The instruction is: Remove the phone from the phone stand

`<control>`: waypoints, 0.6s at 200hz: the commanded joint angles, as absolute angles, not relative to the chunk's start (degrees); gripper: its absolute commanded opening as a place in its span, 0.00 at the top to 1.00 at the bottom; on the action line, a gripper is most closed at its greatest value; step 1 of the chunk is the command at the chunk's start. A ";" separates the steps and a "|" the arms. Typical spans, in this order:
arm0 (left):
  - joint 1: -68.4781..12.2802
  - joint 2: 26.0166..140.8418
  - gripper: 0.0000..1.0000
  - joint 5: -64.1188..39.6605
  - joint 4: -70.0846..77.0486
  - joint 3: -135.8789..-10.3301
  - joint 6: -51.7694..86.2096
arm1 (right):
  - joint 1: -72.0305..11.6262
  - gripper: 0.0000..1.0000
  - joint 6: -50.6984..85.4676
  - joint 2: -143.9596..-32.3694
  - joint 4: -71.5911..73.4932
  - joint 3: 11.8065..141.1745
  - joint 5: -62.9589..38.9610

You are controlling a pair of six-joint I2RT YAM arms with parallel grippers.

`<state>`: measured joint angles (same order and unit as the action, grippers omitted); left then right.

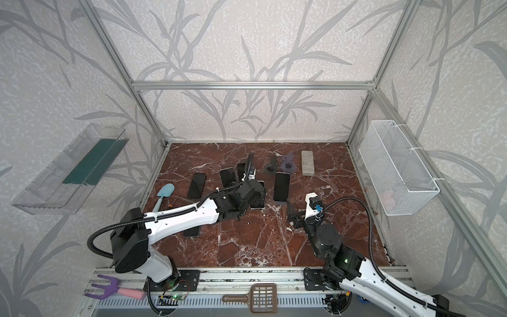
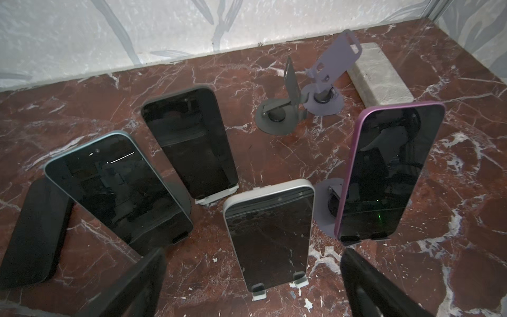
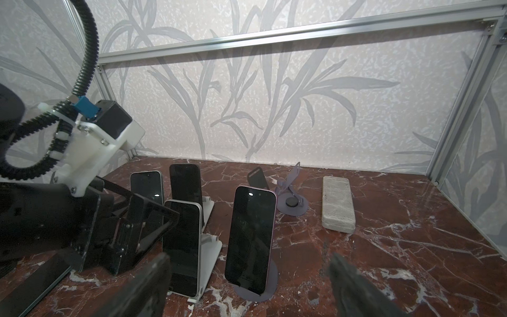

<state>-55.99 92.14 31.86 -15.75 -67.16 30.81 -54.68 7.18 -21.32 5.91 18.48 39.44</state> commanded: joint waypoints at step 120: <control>-54.76 97.22 0.01 25.23 -22.81 -72.64 42.89 | -54.36 0.11 7.03 -22.22 8.35 16.97 41.41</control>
<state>-54.96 95.04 25.41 -21.06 -70.57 41.39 -54.68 7.20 -21.76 6.24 17.39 40.51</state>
